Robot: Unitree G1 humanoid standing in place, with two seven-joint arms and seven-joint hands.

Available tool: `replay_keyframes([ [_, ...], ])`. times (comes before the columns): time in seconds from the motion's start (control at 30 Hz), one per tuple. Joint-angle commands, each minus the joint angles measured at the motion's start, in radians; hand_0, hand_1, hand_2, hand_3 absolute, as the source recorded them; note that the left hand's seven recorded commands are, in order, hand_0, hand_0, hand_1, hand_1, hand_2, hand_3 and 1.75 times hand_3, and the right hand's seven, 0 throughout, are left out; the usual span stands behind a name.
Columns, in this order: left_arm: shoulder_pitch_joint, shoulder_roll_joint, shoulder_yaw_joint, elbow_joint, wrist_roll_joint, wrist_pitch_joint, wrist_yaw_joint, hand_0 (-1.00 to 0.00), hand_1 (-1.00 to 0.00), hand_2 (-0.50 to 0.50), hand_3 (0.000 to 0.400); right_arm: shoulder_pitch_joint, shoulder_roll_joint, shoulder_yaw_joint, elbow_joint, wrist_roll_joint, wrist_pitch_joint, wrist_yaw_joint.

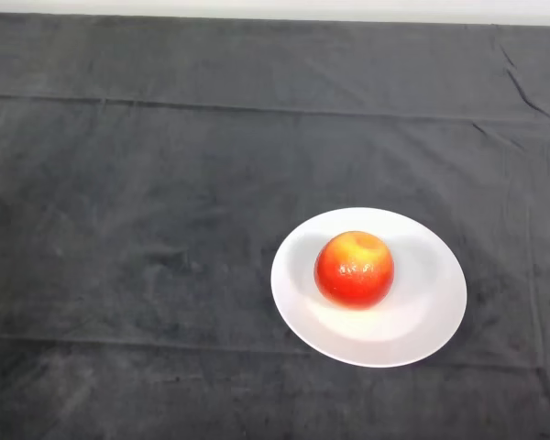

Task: Move the apple to the plate

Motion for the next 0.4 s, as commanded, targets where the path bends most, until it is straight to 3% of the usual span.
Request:
replay_keyframes([
  [0.03,-0.017,0.005,0.030,0.044,0.021,0.002,-0.006,0.00,0.00,0.00,0.000,0.014,-0.027,-0.0168,0.002,0.0089,-0.001,0.0051],
  [0.4,-0.012,0.006,0.035,0.034,0.021,0.008,-0.014,0.00,0.00,0.00,0.000,0.014,-0.027,-0.0168,0.002,0.0088,-0.001,0.0050],
])
